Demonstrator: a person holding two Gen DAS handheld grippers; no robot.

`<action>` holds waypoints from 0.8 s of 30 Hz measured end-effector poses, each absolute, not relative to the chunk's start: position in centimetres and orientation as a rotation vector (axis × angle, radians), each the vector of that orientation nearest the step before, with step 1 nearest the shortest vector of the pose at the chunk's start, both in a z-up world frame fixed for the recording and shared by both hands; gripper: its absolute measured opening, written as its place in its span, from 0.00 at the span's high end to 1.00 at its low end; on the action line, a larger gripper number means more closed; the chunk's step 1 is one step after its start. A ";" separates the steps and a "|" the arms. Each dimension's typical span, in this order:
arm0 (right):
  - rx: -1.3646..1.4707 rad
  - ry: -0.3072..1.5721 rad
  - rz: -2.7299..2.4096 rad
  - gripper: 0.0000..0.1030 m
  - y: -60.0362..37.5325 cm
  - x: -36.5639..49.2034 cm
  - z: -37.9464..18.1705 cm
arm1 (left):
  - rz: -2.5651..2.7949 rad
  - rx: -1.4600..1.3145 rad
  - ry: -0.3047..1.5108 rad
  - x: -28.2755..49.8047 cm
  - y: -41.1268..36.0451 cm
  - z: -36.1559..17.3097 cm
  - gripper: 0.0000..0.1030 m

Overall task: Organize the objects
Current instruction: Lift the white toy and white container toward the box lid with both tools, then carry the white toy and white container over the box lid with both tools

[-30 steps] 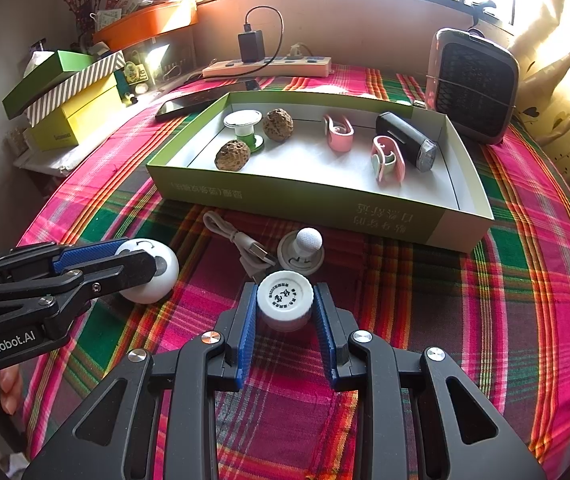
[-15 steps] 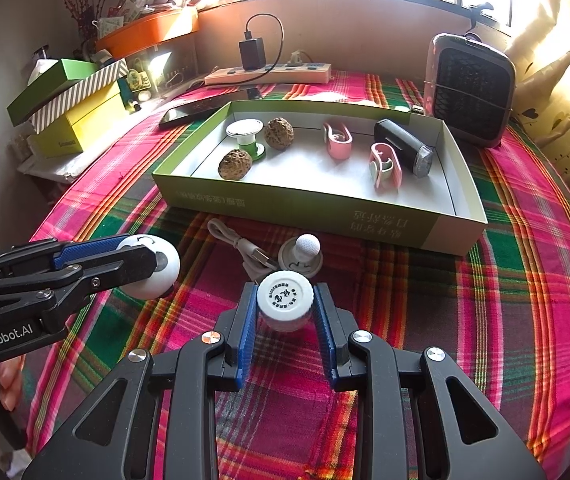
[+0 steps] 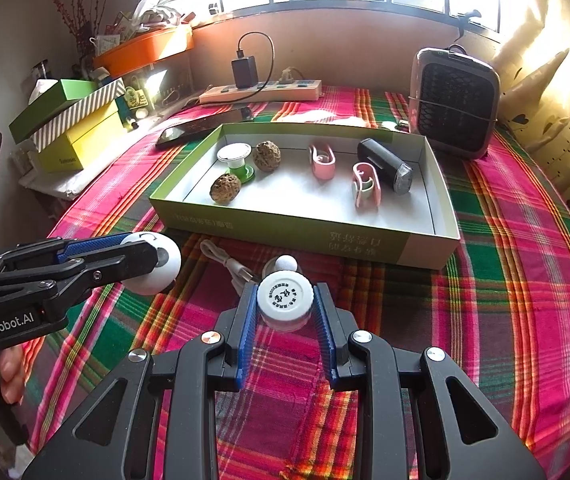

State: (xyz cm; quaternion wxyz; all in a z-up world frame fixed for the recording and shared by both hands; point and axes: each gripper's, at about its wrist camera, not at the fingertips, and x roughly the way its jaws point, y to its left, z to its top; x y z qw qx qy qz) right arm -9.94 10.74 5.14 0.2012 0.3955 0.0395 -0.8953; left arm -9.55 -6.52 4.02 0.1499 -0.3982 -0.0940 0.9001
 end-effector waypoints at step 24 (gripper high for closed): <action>1.033 0.111 -2.562 0.72 12.5 -12.3 7.5 | 2.601 -1.086 -0.163 -12.0 -4.1 5.9 0.72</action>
